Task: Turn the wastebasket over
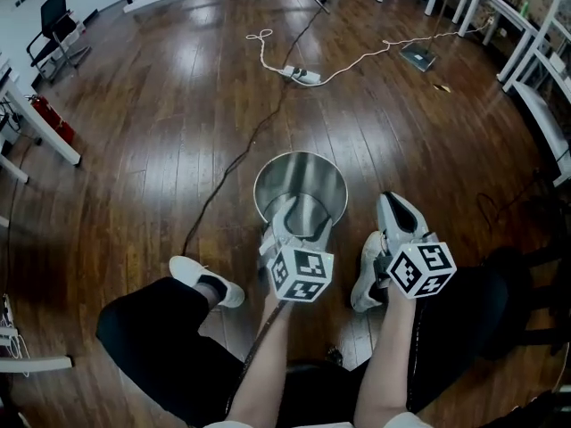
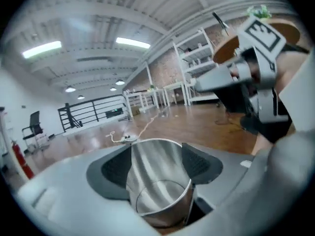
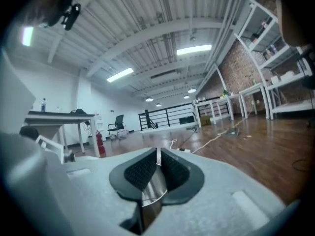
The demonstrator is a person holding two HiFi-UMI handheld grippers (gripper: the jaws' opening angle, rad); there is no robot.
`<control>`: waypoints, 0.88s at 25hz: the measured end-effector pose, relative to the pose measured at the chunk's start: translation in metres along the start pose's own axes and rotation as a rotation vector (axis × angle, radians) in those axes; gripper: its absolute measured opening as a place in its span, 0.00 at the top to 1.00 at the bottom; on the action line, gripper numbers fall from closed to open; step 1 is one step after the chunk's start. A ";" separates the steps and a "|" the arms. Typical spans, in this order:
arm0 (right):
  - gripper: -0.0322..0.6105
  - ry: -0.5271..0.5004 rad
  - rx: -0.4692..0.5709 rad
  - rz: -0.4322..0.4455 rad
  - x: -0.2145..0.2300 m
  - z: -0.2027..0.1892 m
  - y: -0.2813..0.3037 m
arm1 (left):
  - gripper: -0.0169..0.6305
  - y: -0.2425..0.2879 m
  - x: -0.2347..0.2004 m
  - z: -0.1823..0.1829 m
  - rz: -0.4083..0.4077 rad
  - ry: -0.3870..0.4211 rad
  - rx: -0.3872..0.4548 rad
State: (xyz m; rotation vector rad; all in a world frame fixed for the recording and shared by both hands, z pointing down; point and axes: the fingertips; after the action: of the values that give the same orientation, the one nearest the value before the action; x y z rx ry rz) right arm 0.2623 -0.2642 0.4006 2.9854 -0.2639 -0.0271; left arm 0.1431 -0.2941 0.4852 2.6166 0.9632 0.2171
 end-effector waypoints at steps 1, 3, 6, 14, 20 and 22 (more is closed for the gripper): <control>0.90 -0.038 0.020 0.015 -0.012 0.003 -0.012 | 0.44 -0.023 -0.011 0.015 0.025 -0.054 0.071; 0.77 -0.106 0.042 0.052 -0.038 0.004 -0.038 | 0.44 -0.073 -0.023 0.040 0.065 -0.137 0.205; 0.60 -0.161 0.065 0.100 -0.074 -0.001 -0.084 | 0.45 -0.148 -0.017 0.058 0.127 -0.183 0.341; 0.46 -0.229 0.117 0.129 -0.121 -0.004 -0.260 | 0.42 -0.297 0.111 0.032 0.129 -0.252 0.349; 0.46 -0.250 0.172 0.129 -0.142 0.000 -0.404 | 0.43 -0.401 0.212 0.005 0.191 -0.277 0.402; 0.46 -0.281 0.166 0.130 -0.154 -0.009 -0.440 | 0.45 -0.432 0.232 -0.010 0.213 -0.280 0.412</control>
State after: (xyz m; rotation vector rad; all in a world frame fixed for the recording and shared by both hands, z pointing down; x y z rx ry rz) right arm 0.1877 0.1926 0.3467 3.1150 -0.5147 -0.4325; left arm 0.0573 0.1670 0.3406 3.0128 0.6897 -0.3262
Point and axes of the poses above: the fingertips, and each gripper's own axes: y forward along the fingers, x to its right, z out of its top, and after that the axes turned 11 degrees about -y, right-handed
